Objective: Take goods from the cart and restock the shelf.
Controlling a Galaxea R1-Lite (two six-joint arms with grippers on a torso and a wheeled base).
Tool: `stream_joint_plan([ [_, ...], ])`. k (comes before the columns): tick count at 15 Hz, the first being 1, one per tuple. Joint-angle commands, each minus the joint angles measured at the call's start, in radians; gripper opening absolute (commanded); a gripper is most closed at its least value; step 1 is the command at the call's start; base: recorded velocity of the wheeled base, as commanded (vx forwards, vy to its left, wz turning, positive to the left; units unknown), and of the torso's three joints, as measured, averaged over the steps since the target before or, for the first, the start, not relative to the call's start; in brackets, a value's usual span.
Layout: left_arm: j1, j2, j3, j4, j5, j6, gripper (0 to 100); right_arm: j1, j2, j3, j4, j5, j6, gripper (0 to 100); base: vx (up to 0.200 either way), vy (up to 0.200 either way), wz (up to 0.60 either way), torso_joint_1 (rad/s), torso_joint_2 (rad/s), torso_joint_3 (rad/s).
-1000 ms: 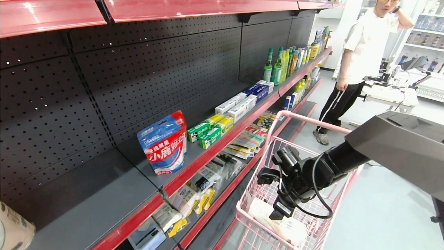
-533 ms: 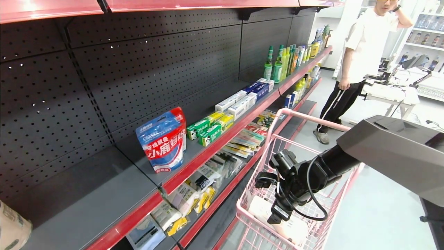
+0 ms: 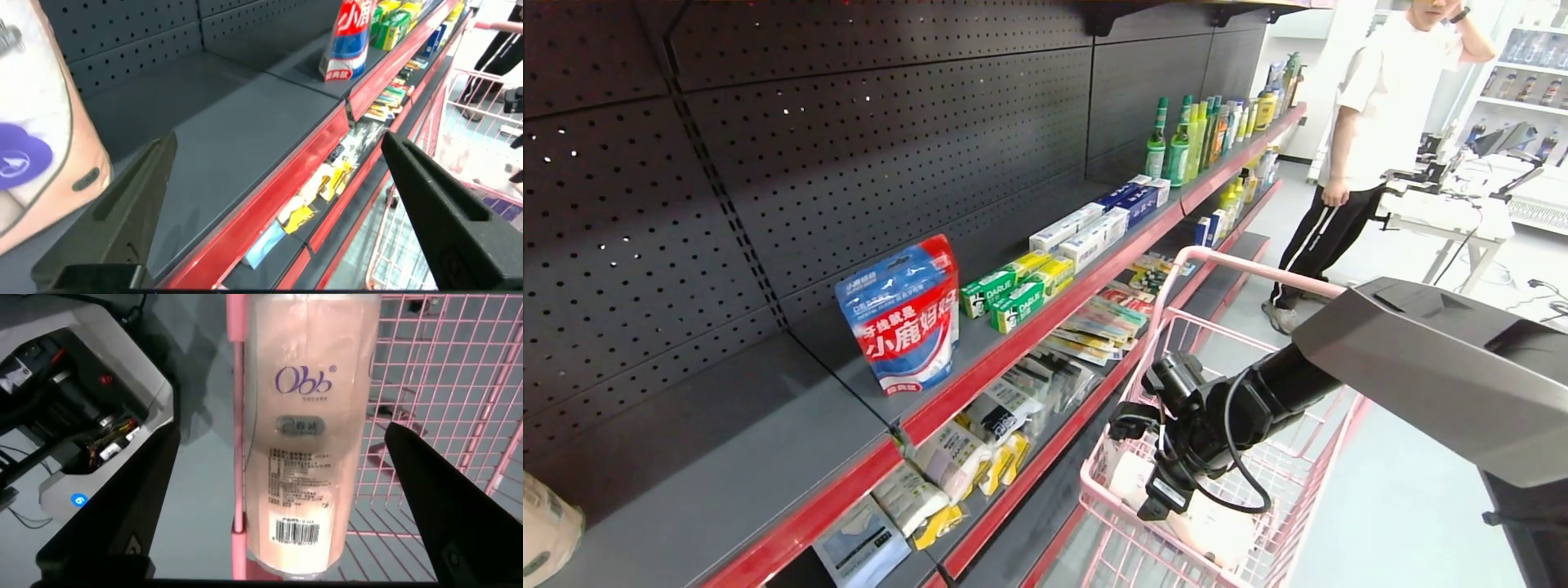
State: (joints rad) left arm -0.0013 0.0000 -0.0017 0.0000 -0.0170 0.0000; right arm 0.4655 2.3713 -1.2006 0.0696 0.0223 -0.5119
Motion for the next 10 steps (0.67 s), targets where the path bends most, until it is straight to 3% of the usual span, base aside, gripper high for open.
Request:
stream_joint_plan([
  [1, 0.0, 0.0, 0.0, 0.0, 0.0, 0.0, 100, 0.002, 0.016, -0.023, -0.001, 0.001, 0.0, 100, 0.0, 0.0, 0.0, -0.154, 0.34, 0.188],
  [4, 0.0, 0.0, 0.0, 0.0, 0.0, 0.0, 100, -0.007, 0.028, -0.057, -0.001, -0.002, -0.036, 100, 0.0, 0.0, 0.0, -0.118, 0.29, 0.152],
  [10, 0.0, 0.0, 0.0, 0.0, 0.0, 0.0, 100, -0.016, 0.057, -0.085, -0.001, -0.001, -0.04, 100, 0.0, 0.0, 0.0, -0.015, 0.03, 0.021],
])
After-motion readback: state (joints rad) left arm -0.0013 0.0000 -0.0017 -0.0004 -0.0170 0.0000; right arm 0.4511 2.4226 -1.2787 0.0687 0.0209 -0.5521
